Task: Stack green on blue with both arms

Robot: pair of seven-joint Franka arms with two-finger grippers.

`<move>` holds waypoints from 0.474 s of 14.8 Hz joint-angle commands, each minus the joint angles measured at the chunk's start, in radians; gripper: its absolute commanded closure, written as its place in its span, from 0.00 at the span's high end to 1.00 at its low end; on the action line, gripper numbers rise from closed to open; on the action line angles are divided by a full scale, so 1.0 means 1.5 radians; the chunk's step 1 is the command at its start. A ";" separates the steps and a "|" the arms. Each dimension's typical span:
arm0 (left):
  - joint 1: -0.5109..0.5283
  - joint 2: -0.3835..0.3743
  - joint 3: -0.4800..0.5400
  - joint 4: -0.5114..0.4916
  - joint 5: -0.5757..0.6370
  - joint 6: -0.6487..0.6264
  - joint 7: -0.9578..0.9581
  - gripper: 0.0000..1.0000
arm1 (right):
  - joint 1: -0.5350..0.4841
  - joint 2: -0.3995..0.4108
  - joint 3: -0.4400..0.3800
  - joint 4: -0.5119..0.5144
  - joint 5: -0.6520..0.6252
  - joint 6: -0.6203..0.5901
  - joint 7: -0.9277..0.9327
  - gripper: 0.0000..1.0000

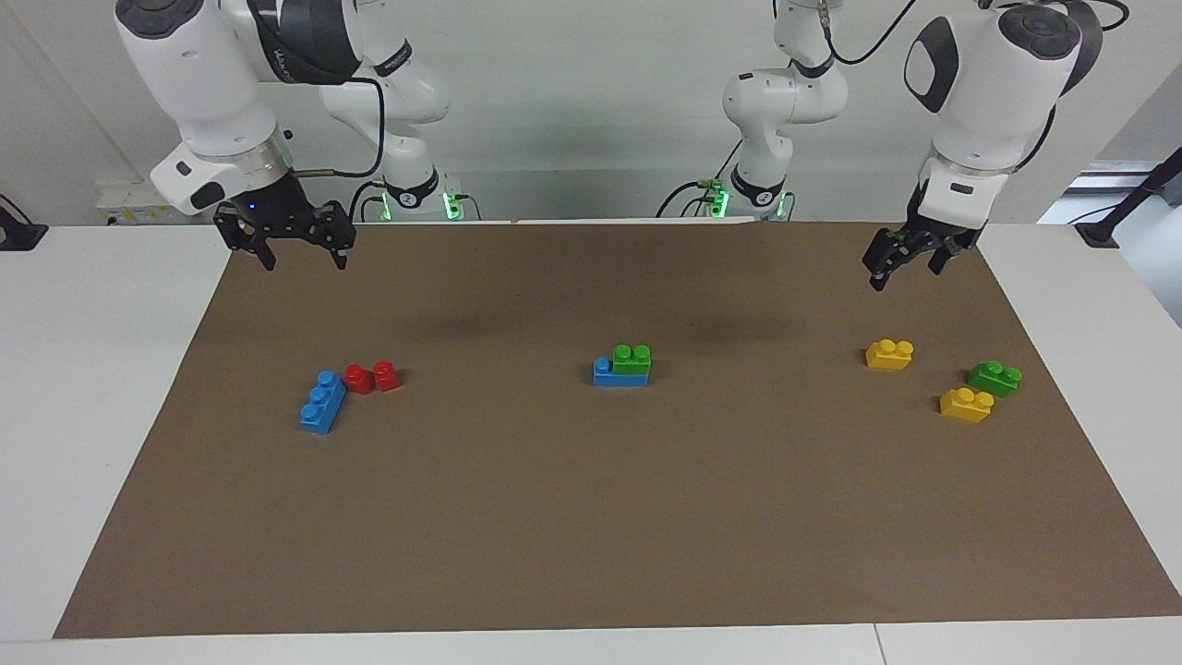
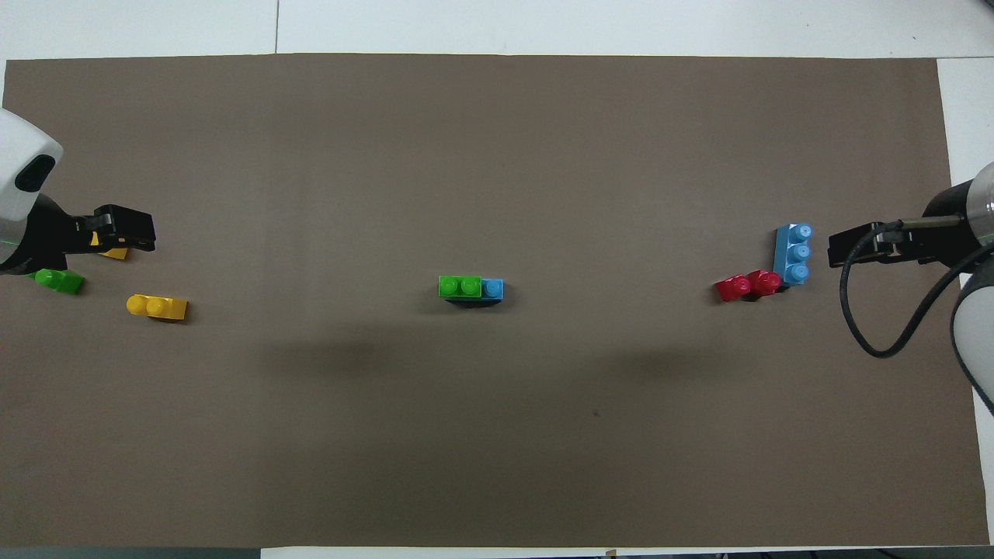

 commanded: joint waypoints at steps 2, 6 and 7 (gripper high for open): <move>0.006 0.010 0.000 0.058 -0.011 -0.101 0.081 1.00 | -0.016 0.008 0.008 0.014 -0.013 -0.014 -0.010 1.00; 0.006 0.012 0.001 0.096 -0.036 -0.141 0.081 1.00 | -0.016 0.007 0.009 0.012 -0.012 -0.016 0.000 1.00; 0.006 0.012 0.004 0.098 -0.044 -0.144 0.081 1.00 | -0.016 0.007 0.009 0.012 -0.011 -0.016 0.001 1.00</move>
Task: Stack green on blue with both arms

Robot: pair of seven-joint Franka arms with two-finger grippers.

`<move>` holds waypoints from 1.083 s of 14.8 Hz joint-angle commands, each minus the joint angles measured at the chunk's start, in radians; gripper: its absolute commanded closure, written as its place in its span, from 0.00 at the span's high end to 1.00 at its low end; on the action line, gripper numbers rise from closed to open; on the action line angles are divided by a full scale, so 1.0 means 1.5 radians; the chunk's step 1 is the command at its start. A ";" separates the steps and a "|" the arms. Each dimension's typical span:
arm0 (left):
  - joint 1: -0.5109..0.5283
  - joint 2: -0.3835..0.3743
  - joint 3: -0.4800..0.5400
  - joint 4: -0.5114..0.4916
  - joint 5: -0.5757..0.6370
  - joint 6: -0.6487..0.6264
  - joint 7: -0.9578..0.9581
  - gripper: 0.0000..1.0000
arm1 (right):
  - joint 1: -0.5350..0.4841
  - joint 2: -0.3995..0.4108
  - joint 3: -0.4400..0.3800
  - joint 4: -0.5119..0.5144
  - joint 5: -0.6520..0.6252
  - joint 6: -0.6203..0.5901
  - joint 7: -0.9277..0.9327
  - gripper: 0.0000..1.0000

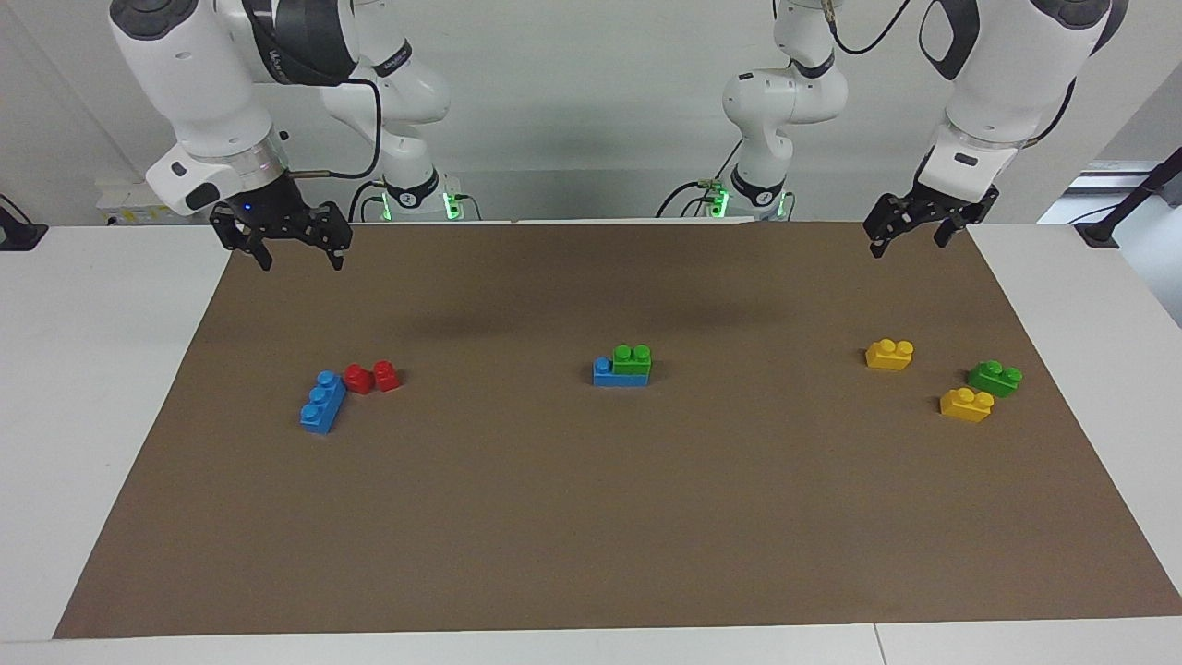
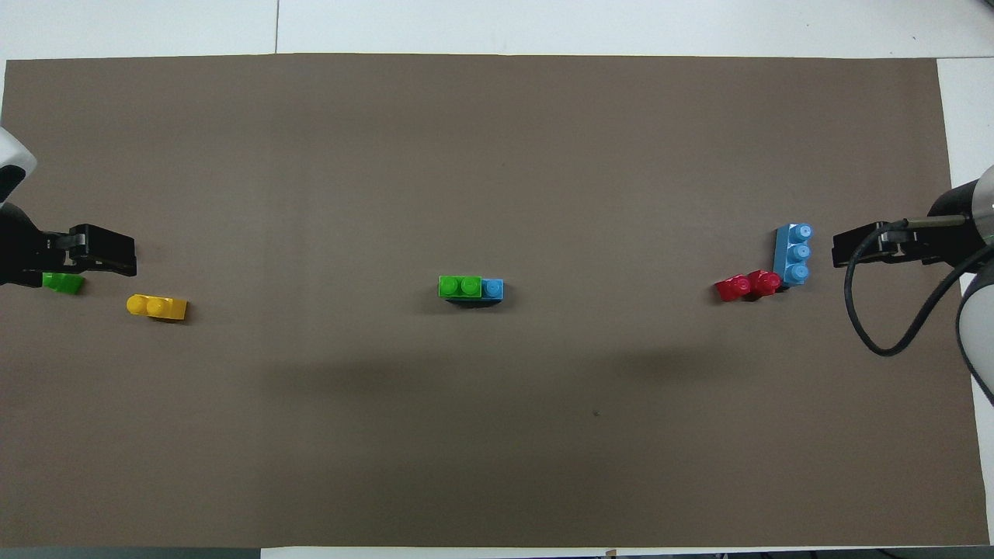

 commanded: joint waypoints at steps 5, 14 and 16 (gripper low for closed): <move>0.007 0.009 0.001 0.031 -0.031 -0.024 0.027 1.00 | -0.013 0.006 0.010 0.012 -0.001 -0.022 0.024 1.00; 0.019 0.009 -0.006 0.035 -0.043 -0.018 0.061 1.00 | -0.012 0.005 0.010 0.012 0.000 -0.022 0.026 1.00; 0.020 0.007 -0.006 0.034 -0.042 -0.018 0.072 1.00 | -0.012 0.005 0.010 0.011 0.000 -0.021 0.026 1.00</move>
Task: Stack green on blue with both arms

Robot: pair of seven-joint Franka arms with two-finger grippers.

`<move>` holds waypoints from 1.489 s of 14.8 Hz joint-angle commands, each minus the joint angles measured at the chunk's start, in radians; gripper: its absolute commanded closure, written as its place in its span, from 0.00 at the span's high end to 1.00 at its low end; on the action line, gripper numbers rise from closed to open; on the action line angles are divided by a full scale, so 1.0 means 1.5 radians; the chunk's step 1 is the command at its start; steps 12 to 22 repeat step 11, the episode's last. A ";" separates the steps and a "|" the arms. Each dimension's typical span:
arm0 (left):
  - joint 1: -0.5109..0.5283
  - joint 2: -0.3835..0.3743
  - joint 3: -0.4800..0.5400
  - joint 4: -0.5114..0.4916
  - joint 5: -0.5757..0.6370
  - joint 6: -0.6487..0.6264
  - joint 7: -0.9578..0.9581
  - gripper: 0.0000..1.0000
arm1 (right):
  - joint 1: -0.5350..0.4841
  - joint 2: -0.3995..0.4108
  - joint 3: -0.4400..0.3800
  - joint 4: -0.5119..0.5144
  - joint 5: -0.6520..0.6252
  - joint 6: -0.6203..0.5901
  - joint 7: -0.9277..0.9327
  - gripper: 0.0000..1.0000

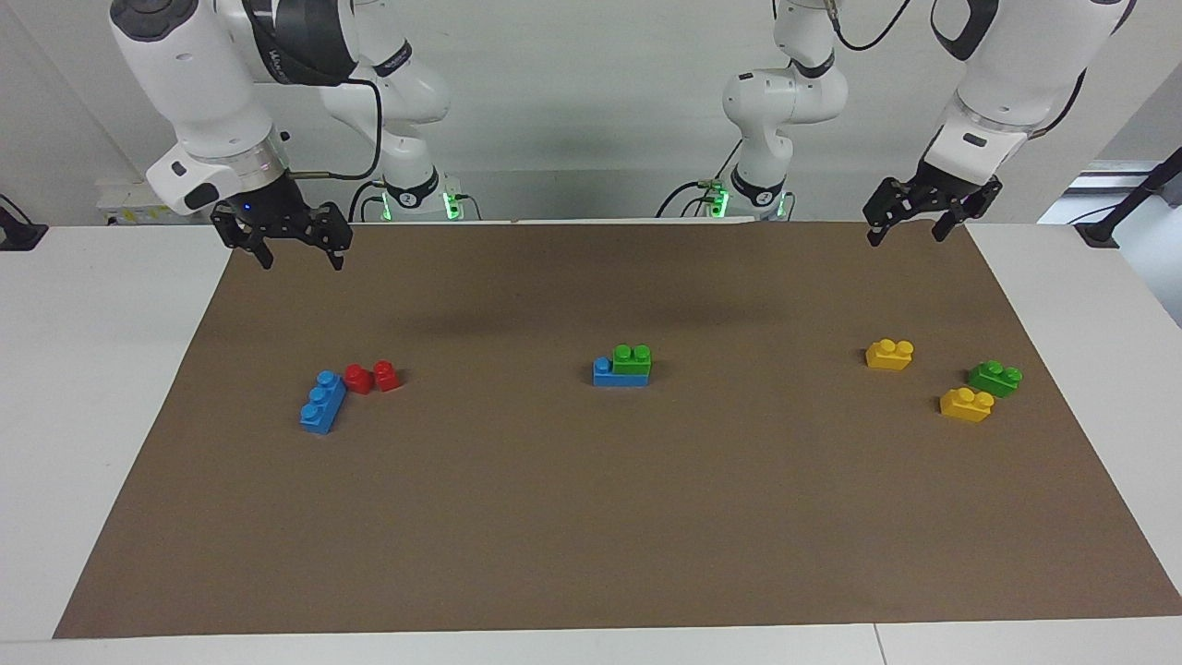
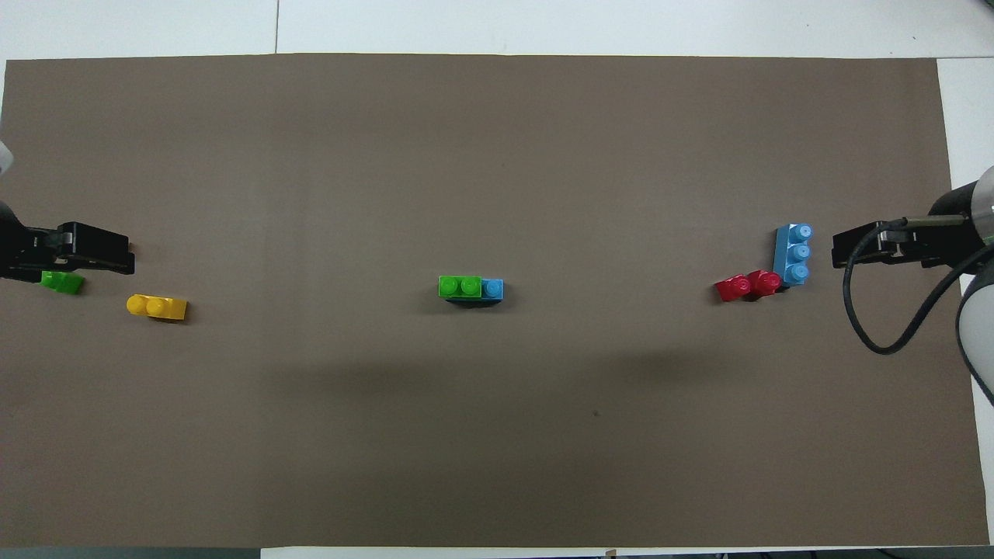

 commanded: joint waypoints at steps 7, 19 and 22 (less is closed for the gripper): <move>0.009 0.005 -0.007 0.013 -0.009 0.010 0.021 1.00 | -0.013 0.003 0.010 0.008 0.000 -0.016 0.009 1.00; 0.008 0.005 -0.008 0.013 -0.008 0.009 0.022 1.00 | -0.013 0.003 0.010 0.008 0.000 -0.017 0.009 1.00; 0.008 0.005 -0.008 0.013 -0.008 0.009 0.022 1.00 | -0.013 0.003 0.010 0.008 0.000 -0.017 0.009 1.00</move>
